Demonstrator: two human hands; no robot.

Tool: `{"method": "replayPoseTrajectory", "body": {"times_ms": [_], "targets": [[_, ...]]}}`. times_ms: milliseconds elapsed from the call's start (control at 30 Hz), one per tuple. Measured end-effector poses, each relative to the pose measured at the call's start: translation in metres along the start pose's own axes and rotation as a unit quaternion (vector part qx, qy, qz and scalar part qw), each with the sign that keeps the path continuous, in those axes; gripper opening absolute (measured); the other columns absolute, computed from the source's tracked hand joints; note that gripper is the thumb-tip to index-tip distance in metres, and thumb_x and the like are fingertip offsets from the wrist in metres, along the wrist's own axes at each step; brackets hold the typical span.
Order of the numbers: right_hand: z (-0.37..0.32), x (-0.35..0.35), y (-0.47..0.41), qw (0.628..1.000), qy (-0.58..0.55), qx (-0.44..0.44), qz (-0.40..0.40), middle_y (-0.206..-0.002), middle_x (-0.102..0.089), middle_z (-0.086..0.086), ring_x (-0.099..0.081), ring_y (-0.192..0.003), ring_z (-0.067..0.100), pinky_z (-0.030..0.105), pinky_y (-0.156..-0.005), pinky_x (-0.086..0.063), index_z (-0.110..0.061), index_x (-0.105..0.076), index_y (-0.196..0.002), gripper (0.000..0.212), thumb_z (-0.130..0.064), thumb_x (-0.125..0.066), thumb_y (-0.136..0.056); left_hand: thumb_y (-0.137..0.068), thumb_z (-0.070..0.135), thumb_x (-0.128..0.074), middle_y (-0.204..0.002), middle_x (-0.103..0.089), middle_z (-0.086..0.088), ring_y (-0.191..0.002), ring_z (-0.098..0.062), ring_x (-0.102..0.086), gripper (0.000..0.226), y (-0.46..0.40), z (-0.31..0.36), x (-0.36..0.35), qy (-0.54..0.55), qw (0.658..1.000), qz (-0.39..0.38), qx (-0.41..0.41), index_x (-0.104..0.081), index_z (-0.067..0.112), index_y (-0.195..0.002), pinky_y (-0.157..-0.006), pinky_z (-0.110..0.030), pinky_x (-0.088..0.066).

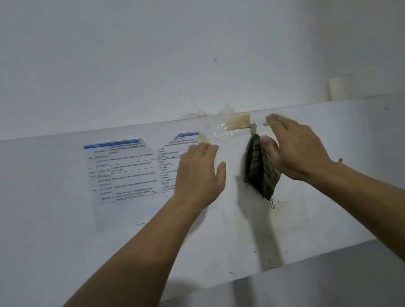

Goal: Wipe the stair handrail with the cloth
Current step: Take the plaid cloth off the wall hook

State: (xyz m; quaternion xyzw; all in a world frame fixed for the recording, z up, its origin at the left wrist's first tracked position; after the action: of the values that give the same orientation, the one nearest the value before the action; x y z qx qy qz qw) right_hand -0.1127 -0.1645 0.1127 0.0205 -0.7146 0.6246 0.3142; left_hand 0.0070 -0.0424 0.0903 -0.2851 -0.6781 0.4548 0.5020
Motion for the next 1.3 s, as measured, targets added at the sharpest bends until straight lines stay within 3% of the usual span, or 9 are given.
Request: {"method": "replayPoseTrajectory", "body": {"times_ms": [133,333,467,667,767,933,1000,1100,1300], "targets": [[0.041,-0.032,0.002,0.998,-0.01,-0.036,-0.048,-0.134,-0.054,0.015,-0.049,-0.119,0.035,0.046,-0.095,-0.038,-0.007,-0.046,-0.13,0.042,-0.031,-0.04,-0.097,-0.092,0.028,-0.053,-0.119,-0.064,-0.006,-0.112,-0.025,-0.054,0.035,-0.011,0.008,-0.048,0.042,0.995,-0.06,0.062,-0.058,0.011,-0.122,-0.091,-0.038,-0.045],[0.088,-0.075,-0.015,0.99,-0.087,-0.087,-0.074,-0.117,-0.067,0.007,-0.06,-0.103,0.027,0.041,-0.085,-0.049,-0.013,-0.059,-0.12,0.035,-0.032,-0.048,-0.094,-0.093,0.028,-0.053,-0.108,-0.07,-0.005,-0.1,-0.024,-0.062,0.029,-0.036,0.014,-0.098,0.061,0.986,-0.058,0.142,-0.066,0.015,-0.116,-0.079,-0.035,-0.049],[0.103,-0.101,-0.021,0.977,-0.141,-0.13,-0.094,-0.104,-0.071,0.005,-0.063,-0.096,0.027,0.042,-0.082,-0.052,-0.019,-0.064,-0.11,0.03,-0.037,-0.054,-0.088,-0.085,0.037,-0.063,-0.087,-0.073,-0.001,-0.082,-0.024,-0.066,0.022,-0.042,0.006,-0.119,0.053,0.974,-0.043,0.215,-0.071,0.019,-0.094,-0.067,-0.033,-0.054],[0.115,-0.124,-0.03,0.96,-0.212,-0.166,-0.077,-0.087,-0.067,0.001,-0.062,-0.081,0.021,0.036,-0.076,-0.054,-0.017,-0.066,-0.094,0.022,-0.031,-0.073,-0.079,-0.079,0.027,-0.071,-0.091,-0.073,-0.001,-0.083,-0.022,-0.066,0.018,-0.046,-0.006,-0.126,0.081,0.948,-0.006,0.306,-0.072,0.021,-0.096,-0.07,-0.033,-0.055],[0.115,-0.129,-0.035,0.956,-0.237,-0.154,-0.081,-0.081,-0.07,0.001,-0.065,-0.078,0.02,0.033,-0.071,-0.054,-0.017,-0.072,-0.082,0.004,-0.02,-0.07,-0.079,-0.08,0.017,-0.063,-0.087,-0.074,0.001,-0.078,-0.019,-0.066,0.015,-0.049,-0.007,-0.124,0.118,0.939,0.0,0.322,-0.075,0.021,-0.088,-0.07,-0.031,-0.055],[0.124,-0.102,-0.051,0.944,-0.287,-0.161,-0.027,-0.076,-0.065,-0.002,-0.061,-0.075,0.019,0.036,-0.069,-0.052,-0.022,-0.063,-0.072,0.007,-0.019,-0.058,-0.076,-0.082,0.012,-0.055,-0.071,-0.057,0.01,-0.075,-0.015,-0.057,0.01,-0.056,-0.016,-0.088,0.182,0.918,0.089,0.342,-0.061,0.02,-0.08,-0.068,-0.028,-0.046],[0.123,-0.088,-0.062,0.938,-0.315,-0.147,-0.015,-0.078,-0.062,-0.001,-0.059,-0.076,0.02,0.037,-0.07,-0.051,-0.02,-0.058,-0.076,0.004,-0.021,-0.054,-0.079,-0.088,0.011,-0.051,-0.073,-0.051,0.012,-0.073,-0.012,-0.052,0.009,-0.061,-0.02,-0.069,0.202,0.913,0.123,0.333,-0.053,0.018,-0.084,-0.069,-0.03,-0.045],[0.106,-0.069,-0.073,0.938,-0.336,-0.088,-0.012,-0.085,-0.061,0.0,-0.057,-0.079,0.019,0.038,-0.07,-0.05,-0.018,-0.056,-0.087,0.004,-0.021,-0.052,-0.087,-0.093,0.013,-0.05,-0.077,-0.05,0.014,-0.079,-0.012,-0.051,0.007,-0.065,-0.023,-0.048,0.189,0.925,0.115,0.31,-0.05,0.019,-0.09,-0.073,-0.03,-0.043],[0.04,-0.062,-0.077,0.934,-0.35,0.035,-0.056,-0.088,-0.059,0.001,-0.053,-0.082,0.019,0.024,-0.06,-0.037,-0.015,-0.055,-0.093,0.003,-0.017,-0.055,-0.09,-0.09,0.008,-0.057,-0.081,-0.059,0.001,-0.078,-0.015,-0.056,0.008,-0.03,-0.056,0.004,0.175,0.924,0.098,0.326,-0.056,0.015,-0.088,-0.069,-0.024,-0.044]]}}
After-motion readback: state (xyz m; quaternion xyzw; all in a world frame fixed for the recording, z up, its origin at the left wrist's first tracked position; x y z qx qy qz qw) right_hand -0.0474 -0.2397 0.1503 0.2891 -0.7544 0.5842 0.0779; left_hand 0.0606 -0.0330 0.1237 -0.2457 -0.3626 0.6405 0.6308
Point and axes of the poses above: each hand's wrist, its own y-axis away from the middle knuckle, its own x-axis out of the back of the hand, z = x × y, the point moved 10 cm from there along -y, towards the middle knuckle
